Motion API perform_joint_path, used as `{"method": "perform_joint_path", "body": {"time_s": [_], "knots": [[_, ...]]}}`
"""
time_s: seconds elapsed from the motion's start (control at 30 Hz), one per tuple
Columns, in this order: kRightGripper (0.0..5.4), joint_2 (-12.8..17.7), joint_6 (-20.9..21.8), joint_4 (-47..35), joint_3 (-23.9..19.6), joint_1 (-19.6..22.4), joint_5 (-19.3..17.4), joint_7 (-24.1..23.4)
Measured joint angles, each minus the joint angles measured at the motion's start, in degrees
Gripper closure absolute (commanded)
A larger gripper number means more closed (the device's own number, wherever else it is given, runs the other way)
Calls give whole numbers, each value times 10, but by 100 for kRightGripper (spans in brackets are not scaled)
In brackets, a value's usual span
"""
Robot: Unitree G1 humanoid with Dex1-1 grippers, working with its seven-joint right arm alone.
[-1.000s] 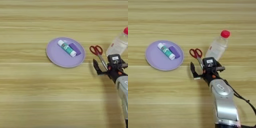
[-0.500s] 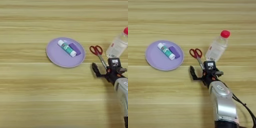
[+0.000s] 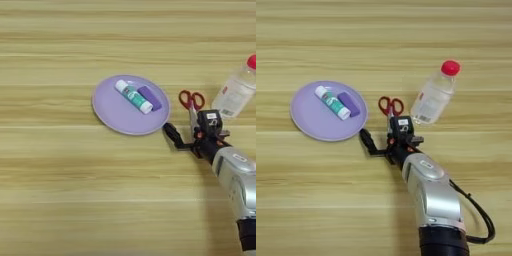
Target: Move the objects on the table
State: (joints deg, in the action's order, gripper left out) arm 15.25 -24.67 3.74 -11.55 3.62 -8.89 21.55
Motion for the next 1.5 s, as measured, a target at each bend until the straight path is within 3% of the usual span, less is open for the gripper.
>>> {"method": "perform_joint_path", "body": {"time_s": [0.47, 0.83, 1.13, 1.27, 1.5], "knots": [[7, 0, -8, -22, 4, -10, 4, -10], [7, 4, -36, -165, 10, -47, 4, -12], [7, 10, -47, -191, 28, -45, 7, -12], [7, 20, -45, -195, 55, -15, 21, -11], [7, 23, 5, -134, 122, 49, 74, -10]]}}
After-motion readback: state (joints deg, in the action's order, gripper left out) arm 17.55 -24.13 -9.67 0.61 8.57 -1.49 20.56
